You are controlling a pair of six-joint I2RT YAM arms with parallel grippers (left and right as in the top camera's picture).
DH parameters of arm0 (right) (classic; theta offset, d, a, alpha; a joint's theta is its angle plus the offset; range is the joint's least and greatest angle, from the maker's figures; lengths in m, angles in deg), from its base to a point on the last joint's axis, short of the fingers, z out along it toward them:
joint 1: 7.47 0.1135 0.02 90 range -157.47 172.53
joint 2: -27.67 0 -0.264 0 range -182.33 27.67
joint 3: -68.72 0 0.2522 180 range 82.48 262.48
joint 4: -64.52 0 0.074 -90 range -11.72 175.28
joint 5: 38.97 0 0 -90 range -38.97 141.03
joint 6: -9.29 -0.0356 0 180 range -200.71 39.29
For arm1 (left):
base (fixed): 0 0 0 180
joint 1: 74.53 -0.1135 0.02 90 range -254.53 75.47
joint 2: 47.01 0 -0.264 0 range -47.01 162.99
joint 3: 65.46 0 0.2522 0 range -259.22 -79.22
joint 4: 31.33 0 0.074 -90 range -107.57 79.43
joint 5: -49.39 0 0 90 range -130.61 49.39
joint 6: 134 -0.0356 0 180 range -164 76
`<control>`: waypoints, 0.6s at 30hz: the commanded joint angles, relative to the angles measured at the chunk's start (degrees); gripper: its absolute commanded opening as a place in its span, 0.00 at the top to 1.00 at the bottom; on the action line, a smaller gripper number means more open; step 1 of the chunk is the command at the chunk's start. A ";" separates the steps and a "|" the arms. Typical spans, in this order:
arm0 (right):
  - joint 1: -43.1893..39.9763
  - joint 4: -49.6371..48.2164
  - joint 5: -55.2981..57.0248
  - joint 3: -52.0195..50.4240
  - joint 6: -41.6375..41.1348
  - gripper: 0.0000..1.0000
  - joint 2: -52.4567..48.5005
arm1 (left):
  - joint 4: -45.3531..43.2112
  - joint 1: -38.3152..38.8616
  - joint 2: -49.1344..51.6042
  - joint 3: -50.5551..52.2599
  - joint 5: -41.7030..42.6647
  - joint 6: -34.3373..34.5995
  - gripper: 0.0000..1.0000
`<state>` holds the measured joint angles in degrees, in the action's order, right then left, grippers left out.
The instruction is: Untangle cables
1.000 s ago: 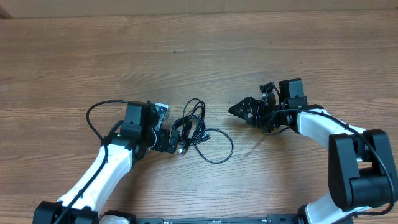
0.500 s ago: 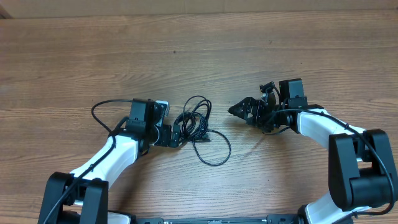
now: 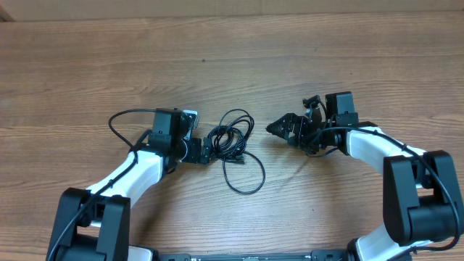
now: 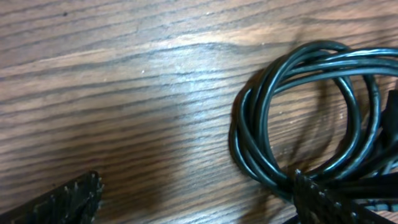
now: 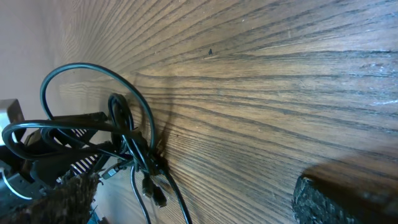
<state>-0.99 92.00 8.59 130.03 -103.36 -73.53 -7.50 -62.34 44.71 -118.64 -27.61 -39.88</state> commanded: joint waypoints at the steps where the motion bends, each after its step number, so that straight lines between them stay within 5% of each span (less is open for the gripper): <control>1: 0.31 -0.11 0.35 -0.33 0.46 0.00 -0.50 | 0.94 -0.44 4.11 2.82 7.58 1.20 0.03; 8: 0.31 -0.09 0.35 -0.33 0.46 0.00 -0.50 | 0.35 -0.44 -0.39 0.31 8.98 0.11 0.00; 18: 0.31 -0.09 0.33 -0.33 0.46 0.00 -0.50 | -0.48 -0.44 -0.96 0.24 -0.87 0.17 0.00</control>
<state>-0.99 92.00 8.59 130.03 -103.36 -73.53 -8.03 -62.91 44.34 -118.91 -24.16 -39.85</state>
